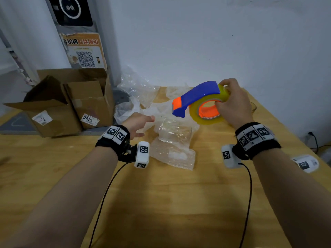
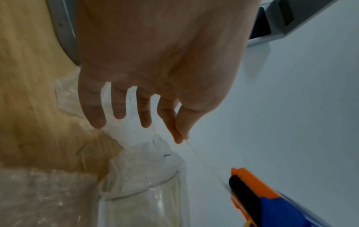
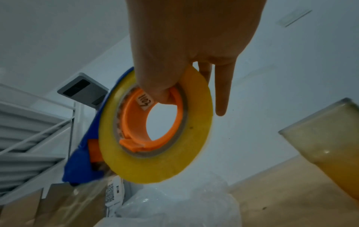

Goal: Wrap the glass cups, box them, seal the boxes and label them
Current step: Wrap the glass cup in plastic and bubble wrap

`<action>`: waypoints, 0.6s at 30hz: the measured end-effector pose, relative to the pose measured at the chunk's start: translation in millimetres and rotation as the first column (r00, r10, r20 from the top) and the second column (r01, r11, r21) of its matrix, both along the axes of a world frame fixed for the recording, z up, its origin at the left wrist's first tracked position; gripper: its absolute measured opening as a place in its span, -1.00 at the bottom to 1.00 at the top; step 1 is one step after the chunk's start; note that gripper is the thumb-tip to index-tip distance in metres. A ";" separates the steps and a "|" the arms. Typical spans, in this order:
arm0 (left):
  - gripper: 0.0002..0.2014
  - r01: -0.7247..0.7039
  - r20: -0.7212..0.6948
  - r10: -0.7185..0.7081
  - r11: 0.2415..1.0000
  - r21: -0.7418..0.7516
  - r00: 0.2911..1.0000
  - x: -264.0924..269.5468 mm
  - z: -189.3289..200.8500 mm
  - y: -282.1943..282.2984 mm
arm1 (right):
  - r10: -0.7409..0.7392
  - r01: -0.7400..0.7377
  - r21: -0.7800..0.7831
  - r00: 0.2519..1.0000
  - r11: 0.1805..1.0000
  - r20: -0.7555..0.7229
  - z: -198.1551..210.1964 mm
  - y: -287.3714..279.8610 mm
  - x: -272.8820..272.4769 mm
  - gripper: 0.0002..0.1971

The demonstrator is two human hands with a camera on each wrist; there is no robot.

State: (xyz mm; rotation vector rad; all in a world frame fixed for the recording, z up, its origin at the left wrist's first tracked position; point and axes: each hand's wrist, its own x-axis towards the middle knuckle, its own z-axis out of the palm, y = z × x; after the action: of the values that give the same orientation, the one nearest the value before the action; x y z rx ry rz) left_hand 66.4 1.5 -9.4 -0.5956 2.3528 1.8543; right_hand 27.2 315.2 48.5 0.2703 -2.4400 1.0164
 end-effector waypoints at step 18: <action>-0.59 -0.109 0.008 0.111 0.989 -0.103 0.994 -7.1 -22.8 -11.3 | -0.100 0.094 -0.082 0.992 0.992 -0.074 -26.4 45.9 8.5 -0.39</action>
State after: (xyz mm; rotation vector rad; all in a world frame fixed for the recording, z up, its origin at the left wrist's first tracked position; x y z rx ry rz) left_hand 59.4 -9.9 -32.2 -0.7608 2.4660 1.7729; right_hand 35.7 361.1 22.0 0.1603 -2.3136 1.0370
